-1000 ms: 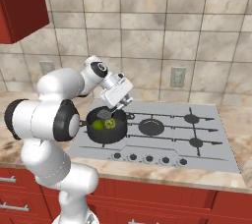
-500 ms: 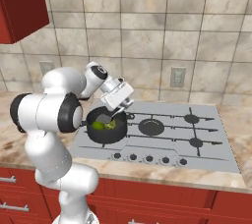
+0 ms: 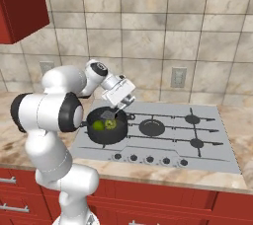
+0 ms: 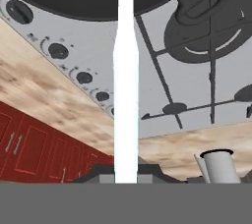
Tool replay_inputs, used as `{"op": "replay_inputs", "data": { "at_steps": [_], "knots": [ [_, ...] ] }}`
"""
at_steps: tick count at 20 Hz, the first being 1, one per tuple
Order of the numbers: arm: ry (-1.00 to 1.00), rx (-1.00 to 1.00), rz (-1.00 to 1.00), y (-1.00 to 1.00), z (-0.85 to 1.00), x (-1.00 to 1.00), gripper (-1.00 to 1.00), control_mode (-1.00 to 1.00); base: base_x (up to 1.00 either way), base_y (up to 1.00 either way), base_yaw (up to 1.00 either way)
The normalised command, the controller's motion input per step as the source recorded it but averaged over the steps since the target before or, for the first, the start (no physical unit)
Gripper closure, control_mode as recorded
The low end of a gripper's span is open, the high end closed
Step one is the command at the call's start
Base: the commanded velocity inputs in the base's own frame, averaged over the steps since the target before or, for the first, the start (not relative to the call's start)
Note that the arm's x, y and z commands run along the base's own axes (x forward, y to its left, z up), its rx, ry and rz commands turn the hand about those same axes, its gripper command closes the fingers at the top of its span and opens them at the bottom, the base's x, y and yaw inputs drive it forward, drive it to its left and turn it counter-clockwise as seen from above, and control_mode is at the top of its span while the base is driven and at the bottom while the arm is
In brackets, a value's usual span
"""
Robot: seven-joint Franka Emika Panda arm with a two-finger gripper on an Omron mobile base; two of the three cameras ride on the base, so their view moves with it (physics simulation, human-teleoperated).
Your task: Put the broccoli and lime in the pot. Retrieve the spatula and lightly stir the vegetables in the pot.
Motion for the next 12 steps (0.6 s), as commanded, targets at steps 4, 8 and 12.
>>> {"op": "replay_inputs", "data": {
  "at_steps": [4, 8, 12],
  "knots": [
    [0.11, 0.00, 0.03, -0.71, 0.05, -0.01, 1.00, -1.00, 0.00, 0.00, 0.00],
    [0.24, -0.10, 0.08, -0.25, 0.32, 0.00, 1.00, -1.00, 0.00, 0.00, 0.00],
    [0.25, -0.22, 0.09, 0.16, 0.06, 0.06, 1.00, -1.00, 0.00, 0.00, 0.00]
  ]
}}
